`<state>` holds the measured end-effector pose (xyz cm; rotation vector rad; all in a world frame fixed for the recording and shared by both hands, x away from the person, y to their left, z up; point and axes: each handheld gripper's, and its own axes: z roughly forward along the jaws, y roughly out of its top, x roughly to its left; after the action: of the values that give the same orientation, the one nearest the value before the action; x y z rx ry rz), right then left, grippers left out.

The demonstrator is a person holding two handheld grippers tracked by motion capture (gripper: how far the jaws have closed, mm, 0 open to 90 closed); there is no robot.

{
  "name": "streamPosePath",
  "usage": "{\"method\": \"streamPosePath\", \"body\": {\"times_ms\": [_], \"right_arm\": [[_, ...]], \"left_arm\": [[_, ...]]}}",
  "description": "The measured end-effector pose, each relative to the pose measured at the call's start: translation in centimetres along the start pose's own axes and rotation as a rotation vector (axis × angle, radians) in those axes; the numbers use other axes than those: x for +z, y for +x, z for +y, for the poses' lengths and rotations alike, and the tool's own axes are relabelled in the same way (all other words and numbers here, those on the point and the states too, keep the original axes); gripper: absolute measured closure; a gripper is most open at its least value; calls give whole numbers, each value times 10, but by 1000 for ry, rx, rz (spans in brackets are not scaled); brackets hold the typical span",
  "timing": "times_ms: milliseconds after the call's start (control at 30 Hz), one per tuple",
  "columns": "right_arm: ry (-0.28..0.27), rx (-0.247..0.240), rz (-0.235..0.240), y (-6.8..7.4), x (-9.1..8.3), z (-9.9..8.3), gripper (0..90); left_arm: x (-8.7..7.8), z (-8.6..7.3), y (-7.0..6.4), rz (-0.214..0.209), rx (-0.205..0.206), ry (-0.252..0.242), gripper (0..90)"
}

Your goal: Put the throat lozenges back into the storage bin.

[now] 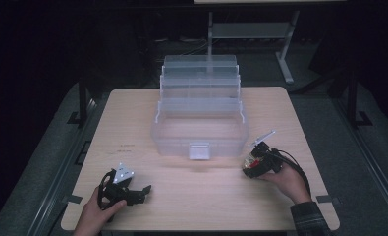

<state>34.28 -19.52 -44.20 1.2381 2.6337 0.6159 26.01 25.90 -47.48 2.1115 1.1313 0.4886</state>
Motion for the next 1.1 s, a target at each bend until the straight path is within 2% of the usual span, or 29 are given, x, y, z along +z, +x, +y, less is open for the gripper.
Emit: {"method": "streamPosePath", "body": {"times_ms": [667, 1100], "right_arm": [[-42, 7, 1, -1, -21, -1, 196], [-60, -7, -10, -3, -32, 0, 196]], "left_arm": [[0, 0, 0, 0, 0, 0, 107], [0, 0, 0, 0, 0, -3, 107]]}}
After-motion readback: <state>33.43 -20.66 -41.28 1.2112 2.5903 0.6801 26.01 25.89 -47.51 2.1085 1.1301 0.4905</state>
